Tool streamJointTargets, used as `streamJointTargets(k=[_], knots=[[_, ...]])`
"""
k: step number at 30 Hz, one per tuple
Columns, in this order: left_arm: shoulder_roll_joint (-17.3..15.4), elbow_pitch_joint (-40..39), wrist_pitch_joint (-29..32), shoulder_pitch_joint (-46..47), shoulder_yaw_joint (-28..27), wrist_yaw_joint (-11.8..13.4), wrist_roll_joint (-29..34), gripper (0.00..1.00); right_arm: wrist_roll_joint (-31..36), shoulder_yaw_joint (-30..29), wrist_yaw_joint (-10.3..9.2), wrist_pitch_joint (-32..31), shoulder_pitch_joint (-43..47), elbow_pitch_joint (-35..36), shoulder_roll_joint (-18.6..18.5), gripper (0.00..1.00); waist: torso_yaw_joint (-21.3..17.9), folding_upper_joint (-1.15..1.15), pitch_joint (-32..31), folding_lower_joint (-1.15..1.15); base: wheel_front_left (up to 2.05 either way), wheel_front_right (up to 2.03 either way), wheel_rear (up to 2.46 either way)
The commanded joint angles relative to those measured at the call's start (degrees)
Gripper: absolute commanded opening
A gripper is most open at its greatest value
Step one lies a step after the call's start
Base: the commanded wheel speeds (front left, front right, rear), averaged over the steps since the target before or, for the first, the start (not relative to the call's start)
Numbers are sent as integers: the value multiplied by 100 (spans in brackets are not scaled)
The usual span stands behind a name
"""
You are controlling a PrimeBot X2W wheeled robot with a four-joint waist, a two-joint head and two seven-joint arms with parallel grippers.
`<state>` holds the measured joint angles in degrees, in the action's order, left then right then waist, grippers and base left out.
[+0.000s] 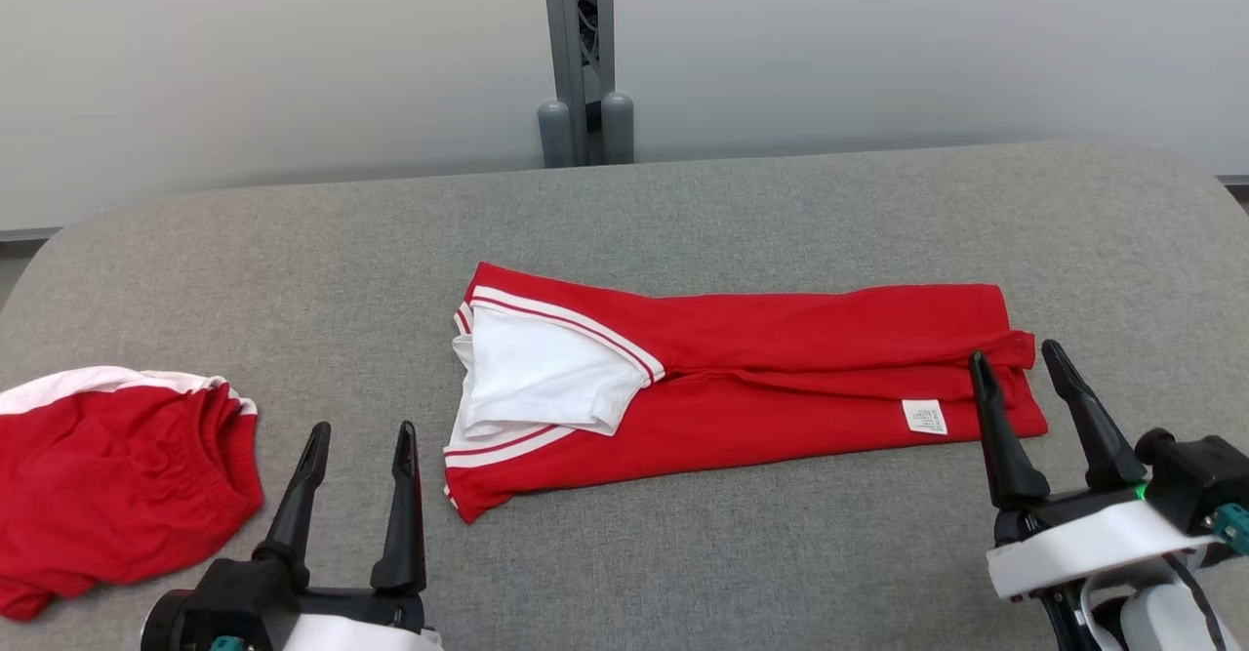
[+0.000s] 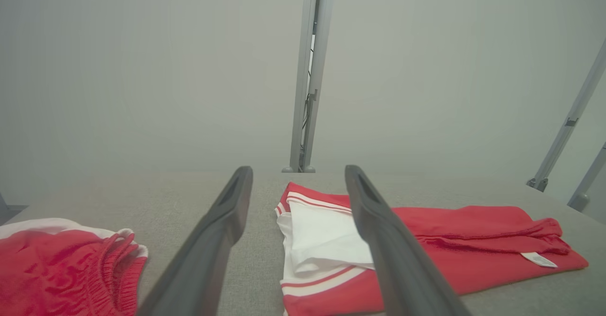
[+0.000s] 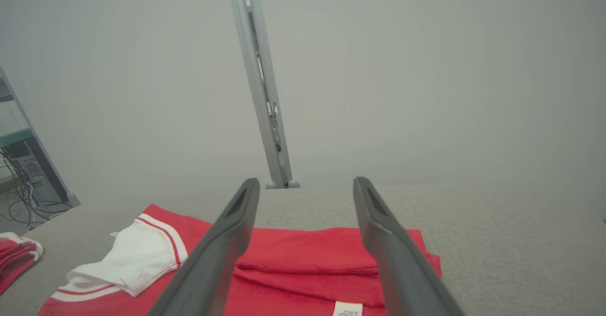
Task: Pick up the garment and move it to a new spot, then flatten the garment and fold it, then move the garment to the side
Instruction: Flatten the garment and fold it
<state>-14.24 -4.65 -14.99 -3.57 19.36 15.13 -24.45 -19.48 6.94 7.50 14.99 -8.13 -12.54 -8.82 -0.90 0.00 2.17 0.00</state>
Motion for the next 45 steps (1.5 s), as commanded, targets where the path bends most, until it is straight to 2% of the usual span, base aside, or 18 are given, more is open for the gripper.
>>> streamJointTargets(k=[1, 8, 21, 31, 45], knots=[[20, 9, -22, -35, -52, -45, 89, 100, 44, -63, -2, 31, 82, 52, 10, 100, 14, 0, -61, 0, 0, 0, 0], [356, 134, -22, -308, -287, -316, 662, 100, 105, -270, -2, 31, 613, 181, 205, 100, 32, 0, -230, 0, 0, 0, 0], [827, 265, -23, -625, -846, -702, 1167, 100, 287, -357, -2, 31, 922, 332, 262, 100, 31, 0, -326, 0, 0, 0, 0], [985, 427, -23, -655, -1029, -947, 1391, 100, 397, -343, -2, 31, 981, 299, 226, 100, 81, 0, -396, 0, 0, 0, 0], [1084, 466, -23, -604, -1248, -1097, 1500, 100, 448, -299, -2, 31, 931, 259, 229, 100, 84, 0, -365, 0, 0, 0, 0]])
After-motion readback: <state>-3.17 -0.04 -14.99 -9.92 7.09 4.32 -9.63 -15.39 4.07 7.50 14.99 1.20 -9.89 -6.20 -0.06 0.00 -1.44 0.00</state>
